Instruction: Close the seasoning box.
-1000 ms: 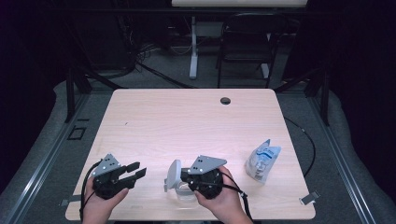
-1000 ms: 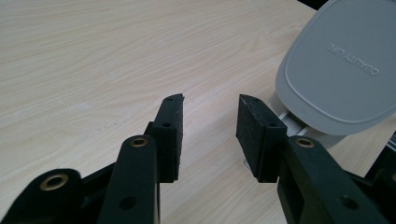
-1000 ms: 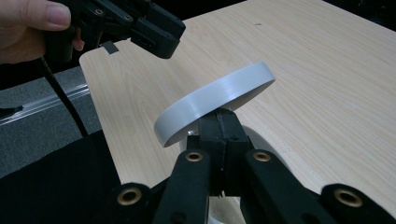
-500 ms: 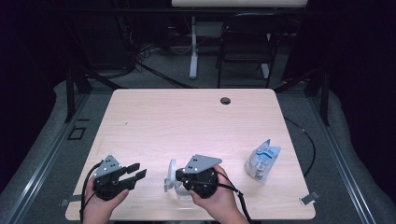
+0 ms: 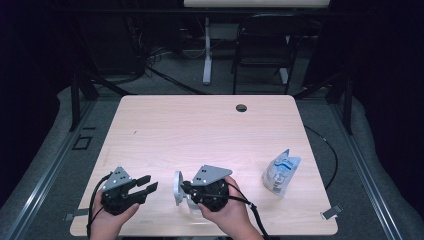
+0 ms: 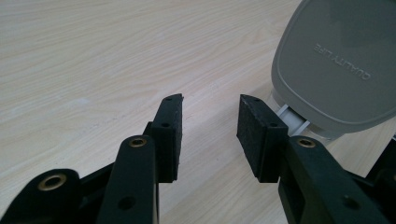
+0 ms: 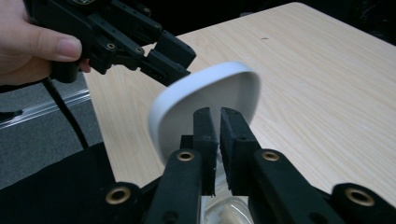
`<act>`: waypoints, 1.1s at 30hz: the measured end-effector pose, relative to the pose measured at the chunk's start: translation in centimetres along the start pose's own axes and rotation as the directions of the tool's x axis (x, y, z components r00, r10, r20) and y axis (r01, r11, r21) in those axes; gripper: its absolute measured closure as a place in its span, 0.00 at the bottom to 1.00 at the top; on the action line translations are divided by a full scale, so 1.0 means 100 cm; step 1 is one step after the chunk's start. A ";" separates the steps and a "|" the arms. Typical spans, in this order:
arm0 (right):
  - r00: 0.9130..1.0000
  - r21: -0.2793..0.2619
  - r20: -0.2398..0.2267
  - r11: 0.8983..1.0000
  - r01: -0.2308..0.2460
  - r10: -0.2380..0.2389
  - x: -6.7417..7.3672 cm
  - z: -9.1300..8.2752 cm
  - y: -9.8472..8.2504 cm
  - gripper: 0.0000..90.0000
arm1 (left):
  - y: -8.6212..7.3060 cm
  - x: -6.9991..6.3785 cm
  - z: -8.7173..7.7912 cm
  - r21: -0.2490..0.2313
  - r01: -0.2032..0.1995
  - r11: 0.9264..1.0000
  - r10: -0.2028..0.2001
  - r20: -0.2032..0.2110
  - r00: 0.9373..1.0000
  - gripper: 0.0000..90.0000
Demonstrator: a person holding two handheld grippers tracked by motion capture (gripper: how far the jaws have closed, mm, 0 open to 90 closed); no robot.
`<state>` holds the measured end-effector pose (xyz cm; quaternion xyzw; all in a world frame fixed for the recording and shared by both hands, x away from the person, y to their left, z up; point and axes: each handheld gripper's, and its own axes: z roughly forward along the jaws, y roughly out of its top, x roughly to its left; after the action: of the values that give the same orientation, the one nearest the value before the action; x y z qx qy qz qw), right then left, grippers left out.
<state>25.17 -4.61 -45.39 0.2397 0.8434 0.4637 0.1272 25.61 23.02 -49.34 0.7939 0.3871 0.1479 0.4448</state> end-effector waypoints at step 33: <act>0.978 -0.028 0.182 0.995 -0.093 0.096 -0.032 -0.072 -0.054 0.64 | -0.003 0.010 -0.003 -0.002 0.019 1.000 -0.019 -0.046 0.999 0.65</act>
<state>23.22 -13.96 -46.15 0.3201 0.8113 0.4531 0.1844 25.94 24.02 -49.54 0.7863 0.4046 0.1622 0.4378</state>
